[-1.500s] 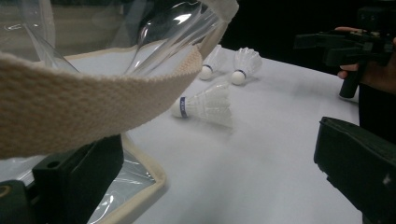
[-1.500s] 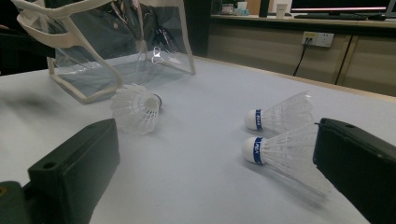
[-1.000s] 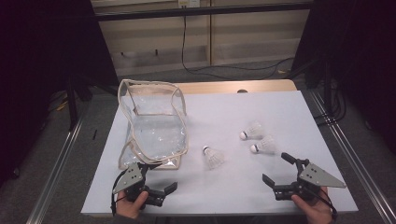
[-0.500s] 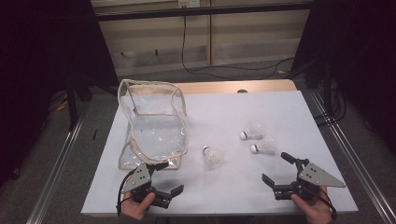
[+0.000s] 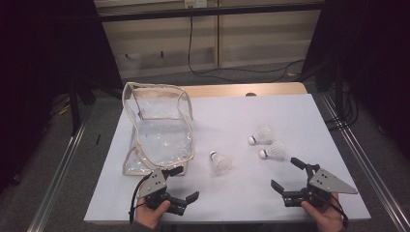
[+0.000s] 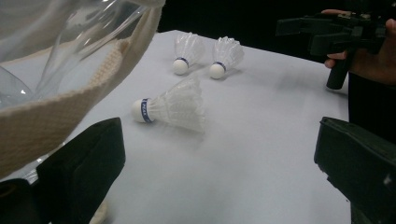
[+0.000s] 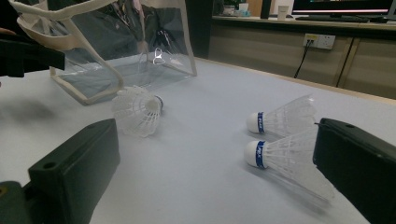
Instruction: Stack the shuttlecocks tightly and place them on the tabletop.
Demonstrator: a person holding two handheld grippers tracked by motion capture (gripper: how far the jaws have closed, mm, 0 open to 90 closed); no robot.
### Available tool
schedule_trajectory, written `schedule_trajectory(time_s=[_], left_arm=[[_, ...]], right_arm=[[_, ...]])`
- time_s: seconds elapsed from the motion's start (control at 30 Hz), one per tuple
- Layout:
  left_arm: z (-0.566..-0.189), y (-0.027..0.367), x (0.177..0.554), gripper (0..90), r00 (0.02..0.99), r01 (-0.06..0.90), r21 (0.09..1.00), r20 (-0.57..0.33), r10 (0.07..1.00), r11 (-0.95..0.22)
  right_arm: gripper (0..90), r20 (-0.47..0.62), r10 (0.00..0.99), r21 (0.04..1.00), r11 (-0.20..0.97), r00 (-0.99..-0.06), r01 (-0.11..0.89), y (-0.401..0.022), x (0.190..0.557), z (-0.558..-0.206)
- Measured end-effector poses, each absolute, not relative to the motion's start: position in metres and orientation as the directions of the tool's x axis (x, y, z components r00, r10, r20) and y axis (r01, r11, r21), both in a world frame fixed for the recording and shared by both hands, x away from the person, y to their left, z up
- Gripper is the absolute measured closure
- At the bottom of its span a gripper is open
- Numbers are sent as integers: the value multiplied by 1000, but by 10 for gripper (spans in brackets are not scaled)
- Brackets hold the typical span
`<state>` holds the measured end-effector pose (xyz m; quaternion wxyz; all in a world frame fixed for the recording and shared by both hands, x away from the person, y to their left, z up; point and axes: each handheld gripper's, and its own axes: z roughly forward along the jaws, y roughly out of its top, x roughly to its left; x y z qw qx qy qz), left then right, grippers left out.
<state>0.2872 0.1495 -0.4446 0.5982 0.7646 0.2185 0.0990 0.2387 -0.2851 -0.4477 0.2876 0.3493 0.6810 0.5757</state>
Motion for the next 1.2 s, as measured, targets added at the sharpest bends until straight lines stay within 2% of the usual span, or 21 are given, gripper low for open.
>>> schedule_trajectory(time_s=[1.2], left_arm=[[-445, 105, 285, 19, 881, 208, 957, -92, 465, -205]], right_arm=[[2, 10, 802, 986, 92, -598, 140, -284, 239, -447]])
